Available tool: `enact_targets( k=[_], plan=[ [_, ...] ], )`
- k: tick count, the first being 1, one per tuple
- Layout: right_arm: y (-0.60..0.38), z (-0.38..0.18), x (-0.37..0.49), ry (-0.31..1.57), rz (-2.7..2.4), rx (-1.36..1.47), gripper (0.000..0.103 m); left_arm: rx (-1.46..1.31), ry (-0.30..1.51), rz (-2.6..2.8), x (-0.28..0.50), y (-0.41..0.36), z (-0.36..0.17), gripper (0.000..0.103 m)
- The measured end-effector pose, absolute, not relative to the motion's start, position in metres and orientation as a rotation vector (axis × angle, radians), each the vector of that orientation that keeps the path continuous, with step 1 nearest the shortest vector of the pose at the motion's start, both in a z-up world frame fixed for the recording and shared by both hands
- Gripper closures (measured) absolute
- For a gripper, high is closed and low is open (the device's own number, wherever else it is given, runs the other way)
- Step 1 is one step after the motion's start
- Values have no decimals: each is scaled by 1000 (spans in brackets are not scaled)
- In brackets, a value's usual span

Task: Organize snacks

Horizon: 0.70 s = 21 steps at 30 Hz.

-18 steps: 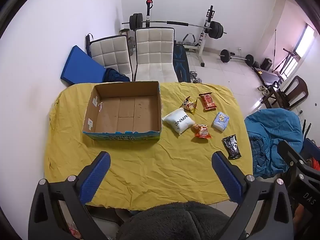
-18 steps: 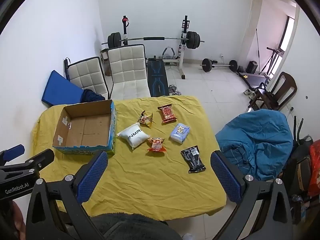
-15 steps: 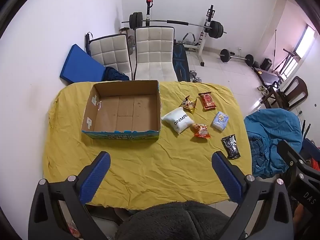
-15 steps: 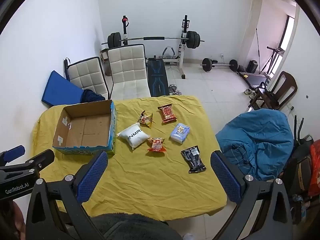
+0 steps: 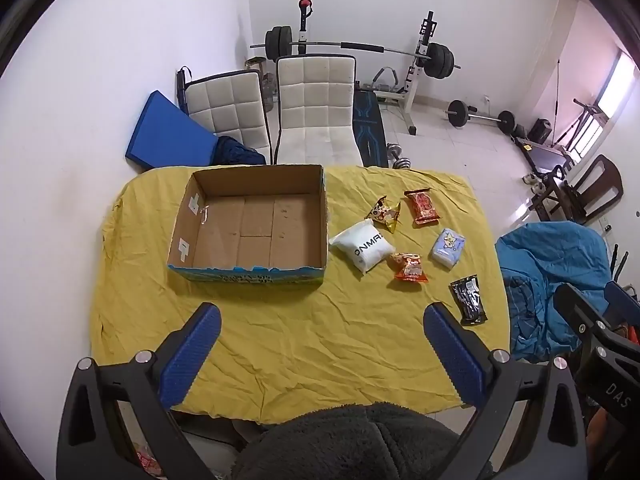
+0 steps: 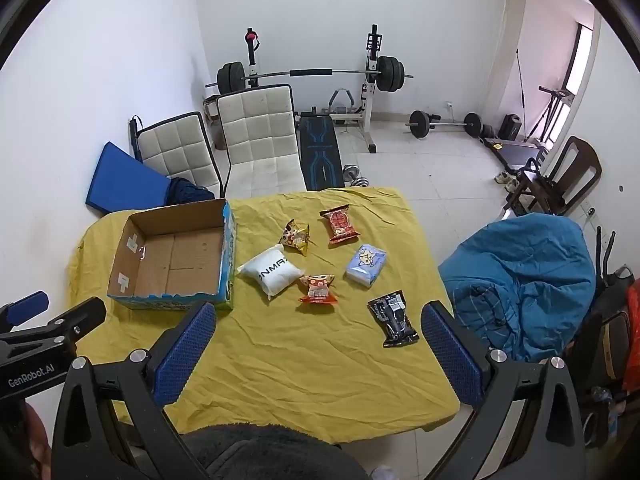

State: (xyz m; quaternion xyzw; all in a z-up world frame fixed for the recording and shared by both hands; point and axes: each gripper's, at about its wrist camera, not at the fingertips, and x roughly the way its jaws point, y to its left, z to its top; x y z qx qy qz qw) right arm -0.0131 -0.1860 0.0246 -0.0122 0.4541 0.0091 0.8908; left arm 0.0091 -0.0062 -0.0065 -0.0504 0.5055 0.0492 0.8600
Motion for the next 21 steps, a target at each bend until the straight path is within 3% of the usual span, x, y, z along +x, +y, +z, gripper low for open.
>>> enact_targets(
  k=[21],
  plan=[
    [-187, 21, 6, 931, 30, -39, 0, -106, 1032, 133, 15, -4, 0, 0]
  ],
)
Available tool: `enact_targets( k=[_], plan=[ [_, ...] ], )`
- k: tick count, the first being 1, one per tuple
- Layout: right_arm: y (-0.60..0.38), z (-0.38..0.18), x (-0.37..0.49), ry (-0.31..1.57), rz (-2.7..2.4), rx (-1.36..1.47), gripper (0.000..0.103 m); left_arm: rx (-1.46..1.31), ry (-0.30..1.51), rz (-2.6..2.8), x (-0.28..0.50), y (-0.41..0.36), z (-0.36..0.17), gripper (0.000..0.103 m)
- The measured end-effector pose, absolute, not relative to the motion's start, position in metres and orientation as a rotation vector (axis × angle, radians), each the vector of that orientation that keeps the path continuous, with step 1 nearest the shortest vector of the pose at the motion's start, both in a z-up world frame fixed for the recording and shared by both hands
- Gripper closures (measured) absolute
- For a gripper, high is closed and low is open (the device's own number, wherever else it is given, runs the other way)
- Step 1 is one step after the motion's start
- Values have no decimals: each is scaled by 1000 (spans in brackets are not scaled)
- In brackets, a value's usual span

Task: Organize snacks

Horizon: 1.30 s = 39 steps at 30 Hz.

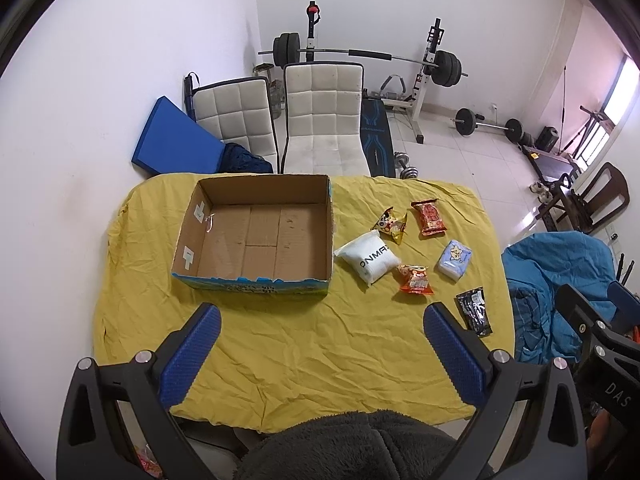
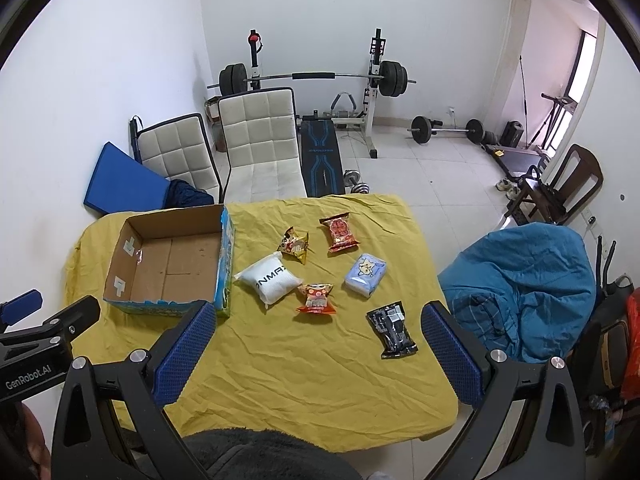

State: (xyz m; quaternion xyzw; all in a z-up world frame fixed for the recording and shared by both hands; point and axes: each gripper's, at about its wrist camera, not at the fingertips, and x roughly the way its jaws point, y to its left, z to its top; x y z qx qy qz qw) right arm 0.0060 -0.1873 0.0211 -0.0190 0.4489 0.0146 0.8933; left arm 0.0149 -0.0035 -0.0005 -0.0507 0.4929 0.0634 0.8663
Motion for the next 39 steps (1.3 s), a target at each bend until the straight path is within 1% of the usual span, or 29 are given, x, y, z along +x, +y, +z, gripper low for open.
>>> enact_targets(
  k=[39],
  plan=[
    [-180, 20, 12, 892, 40, -76, 0, -111, 1009, 156, 24, 5, -2, 0]
  ],
)
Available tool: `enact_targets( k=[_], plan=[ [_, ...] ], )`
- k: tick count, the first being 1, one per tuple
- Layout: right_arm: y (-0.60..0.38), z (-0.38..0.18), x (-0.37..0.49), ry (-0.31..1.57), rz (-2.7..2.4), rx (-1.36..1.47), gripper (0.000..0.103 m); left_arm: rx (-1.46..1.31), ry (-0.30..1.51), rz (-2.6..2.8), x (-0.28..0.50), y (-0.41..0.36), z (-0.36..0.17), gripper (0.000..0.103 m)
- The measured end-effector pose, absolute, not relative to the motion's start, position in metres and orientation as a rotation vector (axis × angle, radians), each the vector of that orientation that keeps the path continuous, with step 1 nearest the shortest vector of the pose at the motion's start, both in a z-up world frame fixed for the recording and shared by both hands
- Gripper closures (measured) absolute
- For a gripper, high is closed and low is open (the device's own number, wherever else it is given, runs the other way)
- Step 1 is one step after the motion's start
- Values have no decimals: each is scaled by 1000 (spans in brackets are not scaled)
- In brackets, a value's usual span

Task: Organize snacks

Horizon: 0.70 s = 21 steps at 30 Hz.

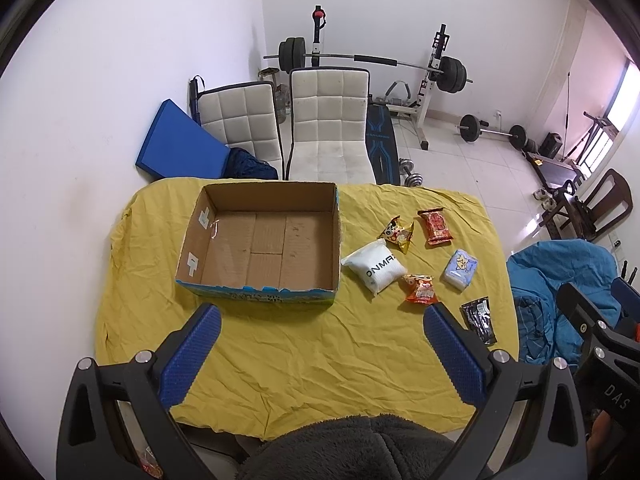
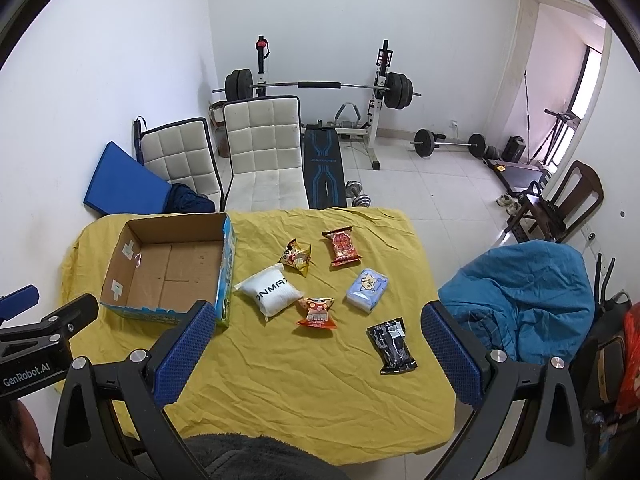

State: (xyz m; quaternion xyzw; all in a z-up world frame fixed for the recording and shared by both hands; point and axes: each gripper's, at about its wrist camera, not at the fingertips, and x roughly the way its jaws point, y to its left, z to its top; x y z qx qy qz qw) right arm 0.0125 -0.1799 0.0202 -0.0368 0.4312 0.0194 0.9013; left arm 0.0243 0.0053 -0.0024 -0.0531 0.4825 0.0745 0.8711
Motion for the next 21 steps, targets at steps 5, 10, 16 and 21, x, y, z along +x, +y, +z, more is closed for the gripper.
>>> enact_targets(
  k=[5, 10, 16, 21],
  plan=[
    [-178, 22, 12, 893, 44, -77, 0, -111, 1009, 155, 24, 6, -2, 0],
    [-176, 24, 14, 891, 47, -77, 0, -108, 1011, 152, 24, 6, -4, 0],
    [-175, 25, 15, 889, 47, -77, 0, -107, 1015, 149, 20, 1, -7, 0],
    [-179, 22, 20, 897, 44, -54, 0, -105, 1023, 125, 26, -7, -13, 0]
  ],
)
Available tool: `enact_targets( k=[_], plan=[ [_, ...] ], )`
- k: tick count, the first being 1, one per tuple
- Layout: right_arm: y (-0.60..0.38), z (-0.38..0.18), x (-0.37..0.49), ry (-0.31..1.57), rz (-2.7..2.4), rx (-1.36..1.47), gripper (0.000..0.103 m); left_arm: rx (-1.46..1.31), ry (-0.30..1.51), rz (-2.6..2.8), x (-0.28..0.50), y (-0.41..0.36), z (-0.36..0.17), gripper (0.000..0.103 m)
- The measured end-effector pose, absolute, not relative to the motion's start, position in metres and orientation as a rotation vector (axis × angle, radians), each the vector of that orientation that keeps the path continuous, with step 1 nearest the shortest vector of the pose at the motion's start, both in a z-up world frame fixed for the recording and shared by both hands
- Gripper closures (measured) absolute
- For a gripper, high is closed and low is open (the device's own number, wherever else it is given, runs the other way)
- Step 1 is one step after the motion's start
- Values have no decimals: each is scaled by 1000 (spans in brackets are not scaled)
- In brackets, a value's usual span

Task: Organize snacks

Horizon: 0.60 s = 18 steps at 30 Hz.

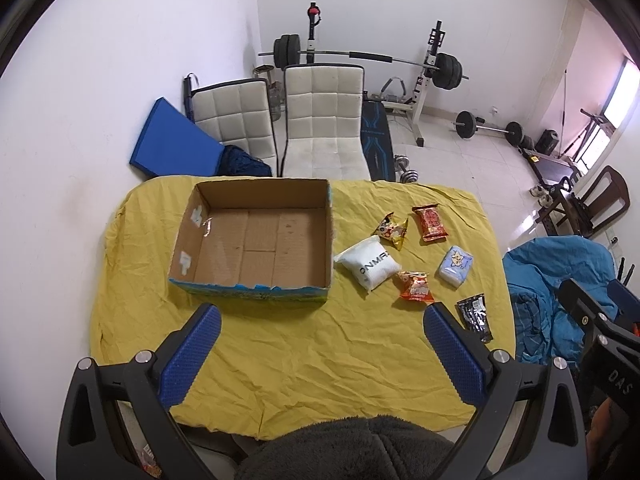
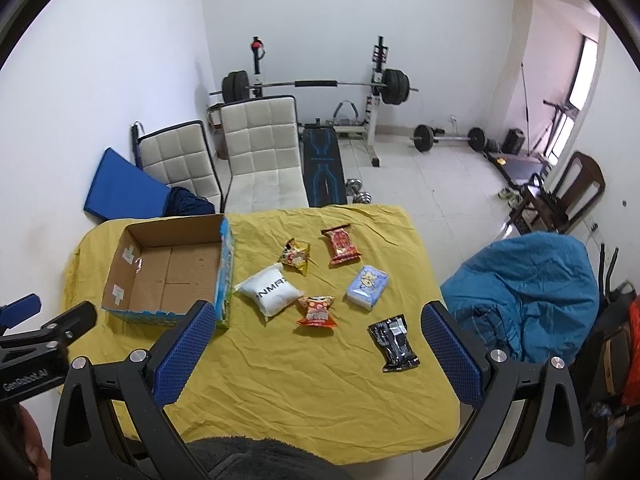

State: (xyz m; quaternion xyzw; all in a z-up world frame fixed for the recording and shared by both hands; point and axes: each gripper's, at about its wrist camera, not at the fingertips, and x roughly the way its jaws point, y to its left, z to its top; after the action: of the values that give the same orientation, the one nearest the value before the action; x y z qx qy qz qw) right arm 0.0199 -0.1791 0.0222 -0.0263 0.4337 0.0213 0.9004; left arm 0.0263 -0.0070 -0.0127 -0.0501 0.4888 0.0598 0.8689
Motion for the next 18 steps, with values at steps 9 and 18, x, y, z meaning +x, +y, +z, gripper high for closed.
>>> enact_targets(
  k=[9, 18],
  plan=[
    [-257, -22, 60, 1006, -114, 34, 0, -65, 1133, 35, 90, -45, -65, 0],
    [-353, -140, 114, 1222, -188, 44, 0, -28, 1321, -62, 169, -105, -184, 0]
  ],
)
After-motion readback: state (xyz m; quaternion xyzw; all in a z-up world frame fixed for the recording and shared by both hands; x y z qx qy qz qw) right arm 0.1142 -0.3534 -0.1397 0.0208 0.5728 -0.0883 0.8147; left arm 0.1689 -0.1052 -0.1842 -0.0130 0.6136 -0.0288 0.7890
